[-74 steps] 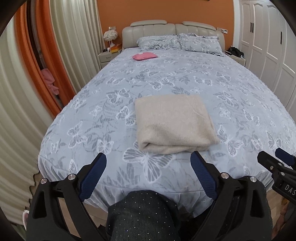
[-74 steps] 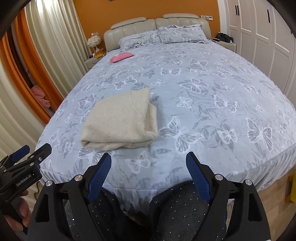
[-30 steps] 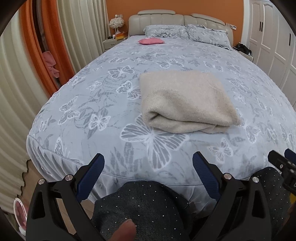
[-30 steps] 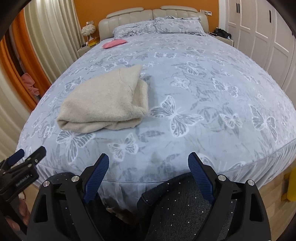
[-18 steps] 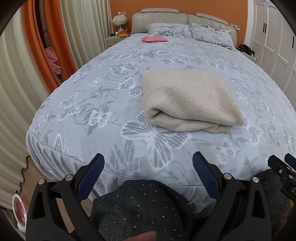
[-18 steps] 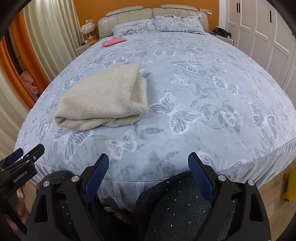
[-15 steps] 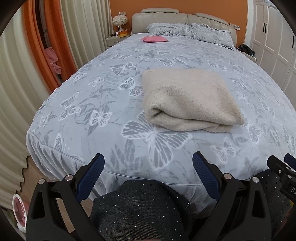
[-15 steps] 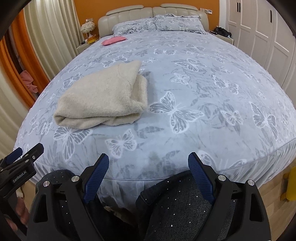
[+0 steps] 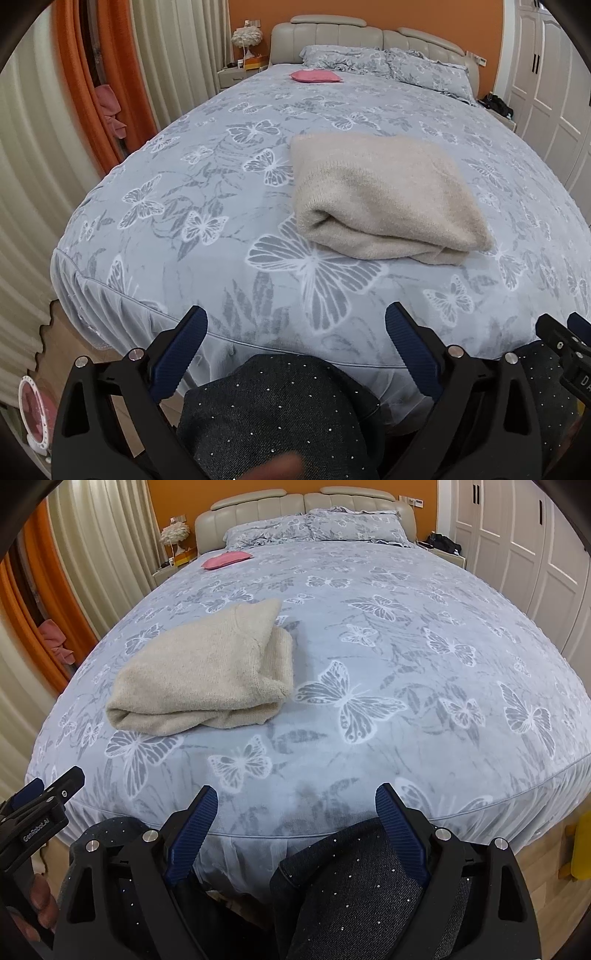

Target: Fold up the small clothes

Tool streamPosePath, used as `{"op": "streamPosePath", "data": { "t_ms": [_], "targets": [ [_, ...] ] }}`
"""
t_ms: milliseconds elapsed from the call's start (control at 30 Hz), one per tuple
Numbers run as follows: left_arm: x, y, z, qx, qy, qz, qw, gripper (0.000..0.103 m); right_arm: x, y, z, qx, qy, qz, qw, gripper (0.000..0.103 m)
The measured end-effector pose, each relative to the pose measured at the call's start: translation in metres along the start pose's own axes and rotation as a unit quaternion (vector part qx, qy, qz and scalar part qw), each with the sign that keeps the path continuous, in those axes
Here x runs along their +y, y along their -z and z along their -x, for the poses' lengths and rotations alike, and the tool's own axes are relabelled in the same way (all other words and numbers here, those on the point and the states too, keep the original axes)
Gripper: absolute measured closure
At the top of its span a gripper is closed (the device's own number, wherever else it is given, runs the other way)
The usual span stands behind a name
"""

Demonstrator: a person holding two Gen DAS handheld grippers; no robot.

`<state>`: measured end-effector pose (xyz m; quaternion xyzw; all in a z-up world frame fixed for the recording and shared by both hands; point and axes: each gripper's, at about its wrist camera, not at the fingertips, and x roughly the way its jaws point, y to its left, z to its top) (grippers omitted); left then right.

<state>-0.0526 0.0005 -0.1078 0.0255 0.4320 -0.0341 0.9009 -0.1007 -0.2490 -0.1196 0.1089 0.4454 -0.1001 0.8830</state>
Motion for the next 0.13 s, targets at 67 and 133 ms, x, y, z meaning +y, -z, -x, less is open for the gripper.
{"op": "streamPosePath", "data": {
  "t_ms": [67, 133],
  "targets": [
    [0.0003, -0.0004, 0.0006, -0.001, 0.0, 0.0, 1.0, 0.008, -0.0003, -0.0002, -0.0002, 0.0, 0.0, 0.001, 1.0, 0.018],
    [0.0006, -0.0008, 0.0003, 0.002, 0.001, 0.0, 1.0, 0.008, -0.0004, -0.0002, -0.0001, 0.0, 0.0, 0.001, 1.0, 0.018]
  ]
}}
